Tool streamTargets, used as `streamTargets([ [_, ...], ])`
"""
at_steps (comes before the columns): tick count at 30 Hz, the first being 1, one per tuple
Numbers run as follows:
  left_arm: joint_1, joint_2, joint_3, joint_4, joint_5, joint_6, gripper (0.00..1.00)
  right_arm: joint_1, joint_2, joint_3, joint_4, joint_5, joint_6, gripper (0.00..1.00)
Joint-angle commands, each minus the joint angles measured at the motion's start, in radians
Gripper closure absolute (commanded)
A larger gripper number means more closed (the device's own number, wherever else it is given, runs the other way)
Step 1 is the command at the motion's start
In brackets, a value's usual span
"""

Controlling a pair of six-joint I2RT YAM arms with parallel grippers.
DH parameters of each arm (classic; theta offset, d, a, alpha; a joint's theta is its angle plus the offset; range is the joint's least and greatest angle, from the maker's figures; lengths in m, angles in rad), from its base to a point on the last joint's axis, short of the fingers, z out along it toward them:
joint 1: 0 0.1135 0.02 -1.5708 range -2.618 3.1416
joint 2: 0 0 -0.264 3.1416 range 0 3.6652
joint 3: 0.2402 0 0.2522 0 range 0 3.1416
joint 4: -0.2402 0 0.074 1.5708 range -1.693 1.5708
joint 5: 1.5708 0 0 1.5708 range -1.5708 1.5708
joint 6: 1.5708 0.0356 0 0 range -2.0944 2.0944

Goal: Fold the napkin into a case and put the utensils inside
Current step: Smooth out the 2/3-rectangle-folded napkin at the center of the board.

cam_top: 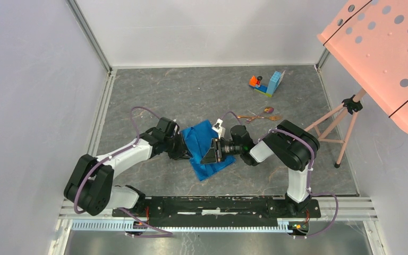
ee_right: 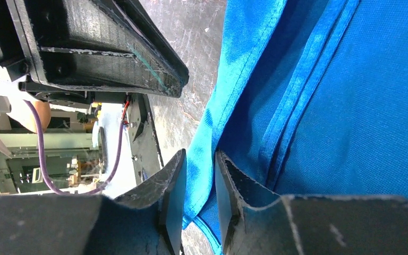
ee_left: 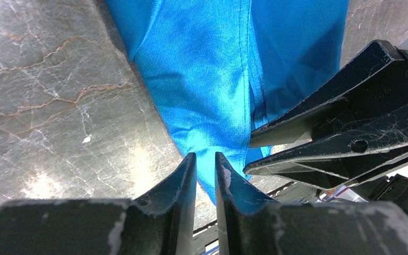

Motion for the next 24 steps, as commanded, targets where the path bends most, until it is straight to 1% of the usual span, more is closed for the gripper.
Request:
streamTargets([
  [1, -0.004, -0.043, 0.037, -0.034, -0.019, -0.001, 0.74, 0.008, -0.026, -0.004, 0.029, 0.009, -0.029, 0.72],
  [2, -0.003, -0.047, 0.037, -0.036, -0.018, -0.001, 0.74, 0.009, -0.027, -0.003, 0.031, 0.01, -0.027, 0.75],
  [4, -0.004, -0.053, 0.036, -0.041, -0.021, -0.001, 0.74, 0.009, -0.032, -0.003, 0.037, 0.009, -0.019, 0.87],
  [6, -0.003, -0.061, 0.036, -0.044, -0.023, -0.003, 0.74, 0.005, -0.051, 0.0, 0.015, 0.01, -0.028, 0.94],
  [10, -0.003, -0.07, 0.034, -0.049, -0.019, -0.003, 0.74, -0.002, -0.077, 0.04, -0.122, 0.0, -0.1, 1.0],
  [12, -0.004, -0.068, 0.031, -0.046, -0.013, -0.004, 0.74, -0.009, -0.083, 0.041, -0.134, -0.003, -0.11, 1.0],
  [18, -0.005, -0.054, 0.009, -0.003, 0.028, -0.018, 0.74, -0.043, -0.093, 0.078, -0.242, -0.004, -0.177, 1.0],
  [22, -0.015, -0.04, 0.001, 0.013, 0.035, -0.021, 0.73, -0.06, -0.094, 0.13, -0.375, 0.016, -0.261, 1.0],
  [24, -0.018, -0.035, -0.002, 0.023, 0.041, -0.025, 0.72, -0.064, -0.095, 0.143, -0.412, 0.027, -0.282, 1.0],
])
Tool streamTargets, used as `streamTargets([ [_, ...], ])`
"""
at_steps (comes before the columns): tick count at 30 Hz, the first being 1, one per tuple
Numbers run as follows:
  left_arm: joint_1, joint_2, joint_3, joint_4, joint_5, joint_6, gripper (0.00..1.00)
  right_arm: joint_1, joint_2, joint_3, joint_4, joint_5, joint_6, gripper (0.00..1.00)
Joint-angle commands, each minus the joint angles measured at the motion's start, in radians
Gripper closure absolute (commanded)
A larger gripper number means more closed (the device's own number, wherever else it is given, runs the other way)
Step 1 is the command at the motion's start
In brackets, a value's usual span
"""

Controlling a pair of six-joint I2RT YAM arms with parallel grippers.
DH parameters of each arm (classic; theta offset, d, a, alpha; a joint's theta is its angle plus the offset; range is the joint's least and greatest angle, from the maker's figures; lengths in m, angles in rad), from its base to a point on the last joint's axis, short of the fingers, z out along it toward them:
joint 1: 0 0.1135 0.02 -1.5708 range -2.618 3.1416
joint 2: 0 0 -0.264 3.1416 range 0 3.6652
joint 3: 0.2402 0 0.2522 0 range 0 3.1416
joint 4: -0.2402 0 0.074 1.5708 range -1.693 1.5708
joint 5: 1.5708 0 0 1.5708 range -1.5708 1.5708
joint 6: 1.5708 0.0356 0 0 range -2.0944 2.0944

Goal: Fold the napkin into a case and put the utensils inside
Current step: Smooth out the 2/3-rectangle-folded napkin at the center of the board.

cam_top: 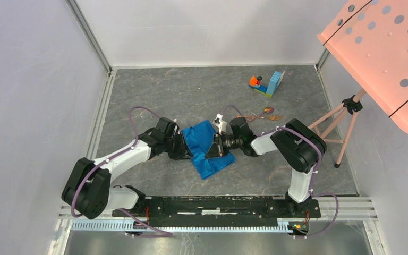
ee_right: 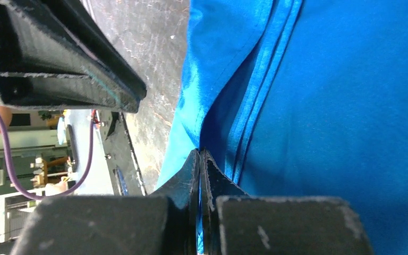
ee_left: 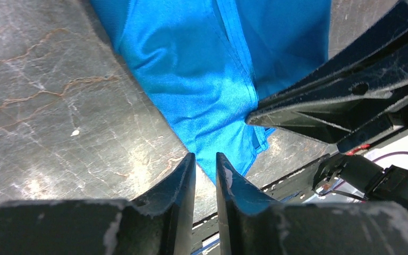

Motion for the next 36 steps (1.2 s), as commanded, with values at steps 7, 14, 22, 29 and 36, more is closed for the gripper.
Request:
streamTargets([
  [7, -0.021, 0.052, -0.005, 0.082, 0.037, -0.029, 0.72, -0.013, -0.035, 0.073, -0.181, 0.072, -0.15, 1.0],
  [14, -0.013, 0.115, 0.053, 0.115, -0.004, -0.047, 0.72, -0.012, -0.044, 0.089, -0.226, 0.112, -0.183, 1.0],
  [22, 0.064, 0.252, 0.173, 0.16, -0.019, -0.049, 0.76, -0.011, -0.042, 0.094, -0.225, 0.116, -0.184, 0.98],
  [29, 0.082, 0.425, 0.298, 0.133, -0.064, 0.002, 0.78, -0.011, -0.047, 0.094, -0.222, 0.113, -0.186, 0.98],
  [36, 0.104, 0.507, 0.311, 0.163, -0.082, 0.01, 0.79, -0.006, -0.11, 0.112, -0.37, 0.221, -0.278, 0.97],
])
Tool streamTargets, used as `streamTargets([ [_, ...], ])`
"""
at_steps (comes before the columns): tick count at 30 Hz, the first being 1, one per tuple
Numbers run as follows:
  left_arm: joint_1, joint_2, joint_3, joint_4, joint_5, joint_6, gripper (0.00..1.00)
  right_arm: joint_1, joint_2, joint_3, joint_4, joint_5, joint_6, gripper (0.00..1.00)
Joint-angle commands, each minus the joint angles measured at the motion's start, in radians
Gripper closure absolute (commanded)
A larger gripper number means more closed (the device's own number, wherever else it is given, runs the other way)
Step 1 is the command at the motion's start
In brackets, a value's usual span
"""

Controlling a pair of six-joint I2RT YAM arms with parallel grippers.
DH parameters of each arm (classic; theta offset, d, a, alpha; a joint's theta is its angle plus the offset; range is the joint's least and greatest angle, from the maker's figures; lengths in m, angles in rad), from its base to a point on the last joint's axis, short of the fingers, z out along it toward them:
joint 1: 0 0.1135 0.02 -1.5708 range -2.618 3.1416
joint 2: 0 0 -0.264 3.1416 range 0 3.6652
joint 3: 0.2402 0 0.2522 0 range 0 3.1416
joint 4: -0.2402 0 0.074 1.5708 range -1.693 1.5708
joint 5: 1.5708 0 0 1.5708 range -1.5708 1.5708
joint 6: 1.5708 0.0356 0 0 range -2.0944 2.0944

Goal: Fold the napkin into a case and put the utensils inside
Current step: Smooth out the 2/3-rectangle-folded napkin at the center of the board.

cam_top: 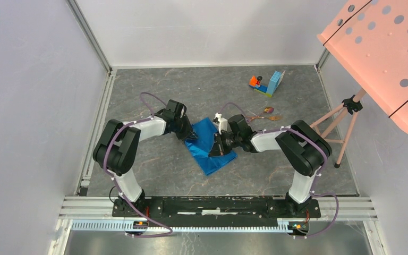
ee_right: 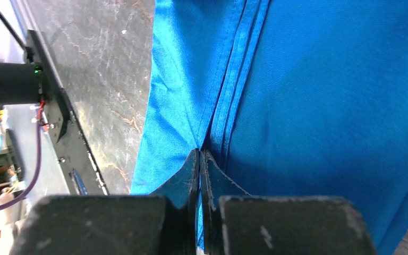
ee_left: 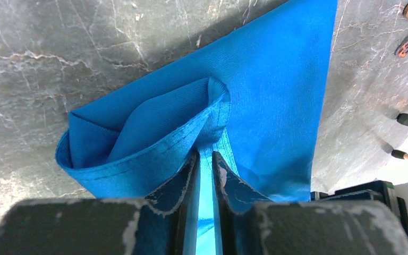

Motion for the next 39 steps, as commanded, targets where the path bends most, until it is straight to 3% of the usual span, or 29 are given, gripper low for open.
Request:
streamTargets([
  [1, 0.012, 0.035, 0.006, 0.027, -0.052, 0.038, 0.79, 0.005, -0.086, 0.038, -0.136, 0.133, -0.11, 0.95],
  [5, 0.013, 0.032, 0.002, 0.026, -0.044, 0.044, 0.79, 0.03, -0.153, 0.05, -0.266, 0.282, -0.207, 0.8],
  [9, 0.013, 0.033, 0.003, 0.034, -0.021, 0.042, 0.8, 0.059, -0.225, 0.08, -0.334, 0.335, -0.259, 0.68],
  [12, 0.012, 0.033, -0.003, 0.036, -0.02, 0.045, 0.8, 0.065, -0.231, 0.091, -0.281, 0.215, -0.243, 0.61],
  [15, 0.013, 0.035, -0.005, 0.033, -0.02, 0.049, 0.8, 0.07, -0.171, 0.064, -0.132, 0.032, -0.15, 0.6],
  [18, 0.013, 0.038, -0.004, 0.028, -0.022, 0.051, 0.8, 0.072, -0.121, -0.01, 0.043, -0.051, -0.05, 0.62],
  [25, 0.012, 0.078, 0.05, -0.008, -0.012, 0.091, 0.8, 0.125, -0.147, -0.182, 0.076, 0.102, -0.073, 0.7],
  [31, 0.007, 0.096, 0.083, -0.014, 0.041, 0.116, 0.81, 0.219, -0.145, -0.258, 0.222, 0.2, 0.083, 0.71],
  [35, -0.002, 0.083, 0.091, -0.021, 0.113, 0.14, 0.81, 0.314, -0.126, -0.188, 0.369, 0.179, 0.213, 0.68],
  [39, -0.003, 0.08, 0.1, -0.054, 0.136, 0.183, 0.8, 0.314, -0.186, -0.037, 0.213, 0.151, 0.139, 0.58],
])
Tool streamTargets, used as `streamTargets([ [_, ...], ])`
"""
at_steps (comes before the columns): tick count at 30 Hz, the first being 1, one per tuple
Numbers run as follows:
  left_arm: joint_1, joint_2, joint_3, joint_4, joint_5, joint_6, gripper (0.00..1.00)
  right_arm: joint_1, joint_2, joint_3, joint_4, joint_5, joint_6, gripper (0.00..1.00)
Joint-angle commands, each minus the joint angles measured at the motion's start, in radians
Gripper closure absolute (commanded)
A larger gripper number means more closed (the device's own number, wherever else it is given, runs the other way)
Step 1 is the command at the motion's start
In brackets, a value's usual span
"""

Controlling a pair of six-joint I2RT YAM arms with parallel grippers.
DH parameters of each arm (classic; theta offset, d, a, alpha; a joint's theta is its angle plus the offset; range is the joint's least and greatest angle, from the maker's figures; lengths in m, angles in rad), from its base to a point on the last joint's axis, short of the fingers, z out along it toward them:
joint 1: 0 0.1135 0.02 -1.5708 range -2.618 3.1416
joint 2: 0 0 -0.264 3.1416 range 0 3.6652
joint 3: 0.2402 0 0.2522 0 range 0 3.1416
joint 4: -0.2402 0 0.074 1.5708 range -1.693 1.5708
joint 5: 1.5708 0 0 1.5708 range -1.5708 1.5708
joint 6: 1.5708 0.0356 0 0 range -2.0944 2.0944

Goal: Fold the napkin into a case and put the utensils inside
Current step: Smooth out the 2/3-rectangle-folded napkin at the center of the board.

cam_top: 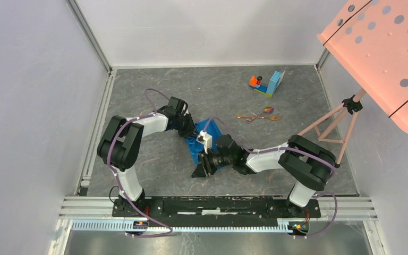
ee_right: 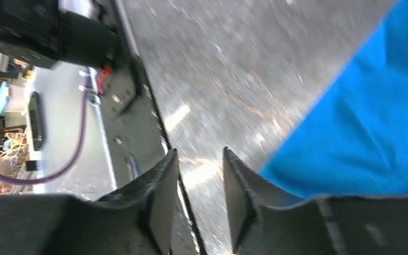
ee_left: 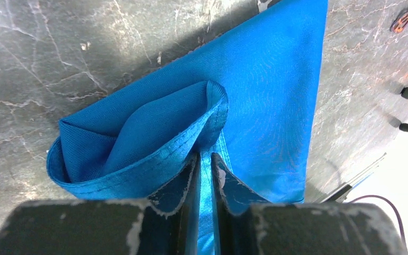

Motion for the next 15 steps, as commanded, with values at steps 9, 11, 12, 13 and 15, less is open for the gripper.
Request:
streamTargets([
  [9, -0.019, 0.026, 0.067, -0.082, 0.073, 0.135, 0.77, -0.42, -0.334, 0.036, -0.491, 0.054, -0.326, 0.28],
  [11, -0.02, 0.037, 0.076, -0.083, 0.058, 0.13, 0.77, -0.489, -0.312, 0.046, -0.554, 0.036, -0.38, 0.27],
  [12, -0.021, 0.041, 0.082, -0.091, 0.052, 0.129, 0.77, -0.515, -0.303, 0.037, -0.553, 0.02, -0.387, 0.26],
  [13, -0.02, 0.04, 0.09, -0.095, 0.046, 0.127, 0.76, -0.538, -0.298, 0.023, -0.537, 0.006, -0.382, 0.26],
  [15, -0.026, 0.026, 0.1, -0.101, 0.041, 0.123, 0.74, -0.565, -0.287, -0.003, -0.491, -0.02, -0.367, 0.26],
])
